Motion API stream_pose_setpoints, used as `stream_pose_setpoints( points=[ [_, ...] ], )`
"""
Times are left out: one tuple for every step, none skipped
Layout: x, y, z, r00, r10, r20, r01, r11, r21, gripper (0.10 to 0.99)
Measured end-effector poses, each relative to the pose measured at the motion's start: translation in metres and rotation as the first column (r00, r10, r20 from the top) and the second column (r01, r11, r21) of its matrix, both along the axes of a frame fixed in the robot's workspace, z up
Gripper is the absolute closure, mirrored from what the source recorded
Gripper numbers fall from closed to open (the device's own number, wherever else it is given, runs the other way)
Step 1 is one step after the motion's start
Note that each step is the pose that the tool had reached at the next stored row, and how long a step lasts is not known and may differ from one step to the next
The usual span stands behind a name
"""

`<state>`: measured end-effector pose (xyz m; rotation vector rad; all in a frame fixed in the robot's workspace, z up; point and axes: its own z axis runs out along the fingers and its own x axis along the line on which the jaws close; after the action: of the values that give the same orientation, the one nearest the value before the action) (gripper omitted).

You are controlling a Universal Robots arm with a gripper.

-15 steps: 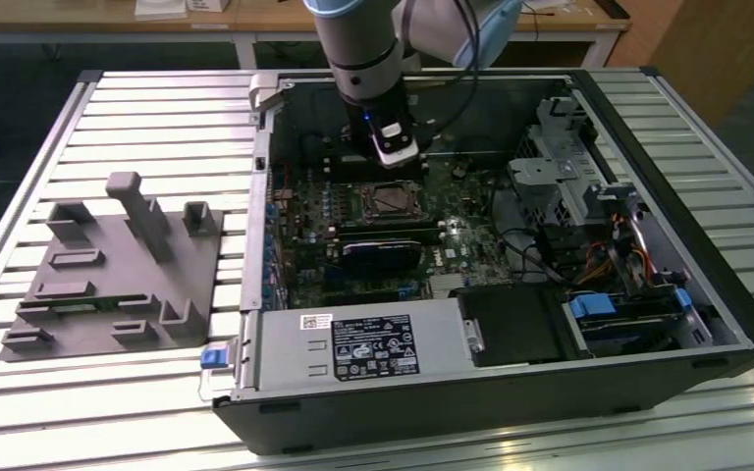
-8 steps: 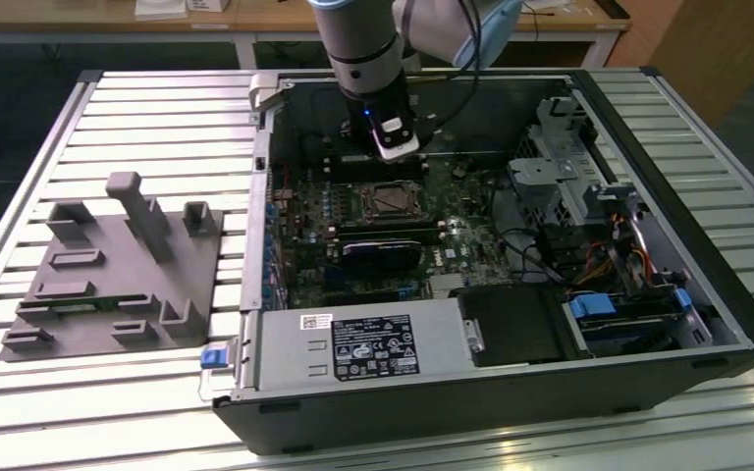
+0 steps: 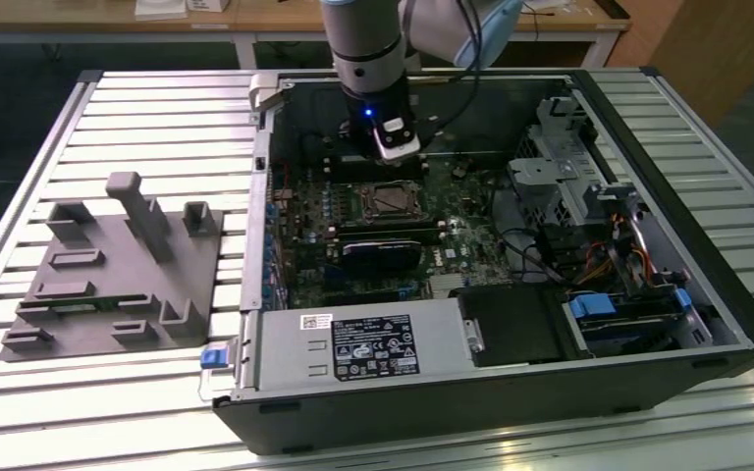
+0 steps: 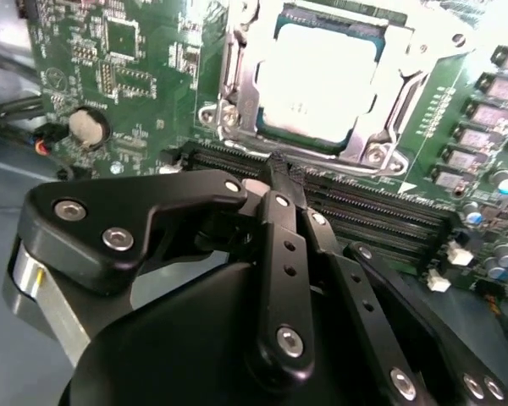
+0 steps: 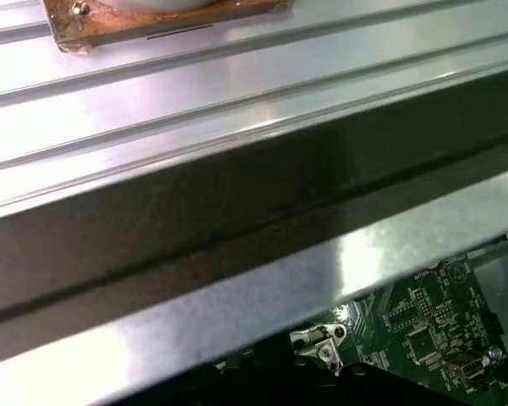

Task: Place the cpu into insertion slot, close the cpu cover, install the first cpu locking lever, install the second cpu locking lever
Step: 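Install the first cpu locking lever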

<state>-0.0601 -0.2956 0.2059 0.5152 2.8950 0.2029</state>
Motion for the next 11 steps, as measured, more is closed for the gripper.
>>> stream_pose_setpoints(
  points=[
    [0.001, -0.0003, -0.0001, 1.0, 0.0, -0.0061, 0.0, 1.0, -0.006, 0.98],
    [0.0019, -0.0007, -0.0001, 0.9999, 0.0, -0.0111, 0.0, 1.0, -0.01, 0.98],
    [0.0027, -0.0015, -0.0001, 0.9999, 0.0, -0.0159, 0.0, 0.9999, -0.013, 0.98],
    [0.0034, -0.0022, -0.0001, 0.9998, 0.0, -0.0205, 0.0, 0.9999, -0.017, 0.98],
    [0.0041, -0.0032, 0.0, 0.9997, 0.0, -0.0253, 0.0, 0.9998, -0.021, 0.98],
    [0.0046, -0.0045, 0.0, 0.9996, 0.0, -0.0289, 0.0, 0.9997, -0.024, 0.98],
    [0.0049, -0.0061, 0.0, 0.9995, 0.0, -0.0312, 0.0, 0.9997, -0.025, 0.98],
    [0.0051, -0.0081, -0.0001, 0.9995, 0.0, -0.0326, 0.0, 0.9997, -0.026, 0.98],
    [0.0051, -0.0104, -0.0001, 0.9995, 0.0, -0.0331, 0.0, 0.9996, -0.028, 0.98],
    [0.0052, -0.0125, -0.0001, 0.9994, 0.0, -0.0334, 0.0, 0.9996, -0.029, 0.98],
    [0.0052, -0.0147, -0.0001, 0.9994, -0.001, -0.0338, 0.0, 0.9995, -0.031, 0.98]
  ],
)
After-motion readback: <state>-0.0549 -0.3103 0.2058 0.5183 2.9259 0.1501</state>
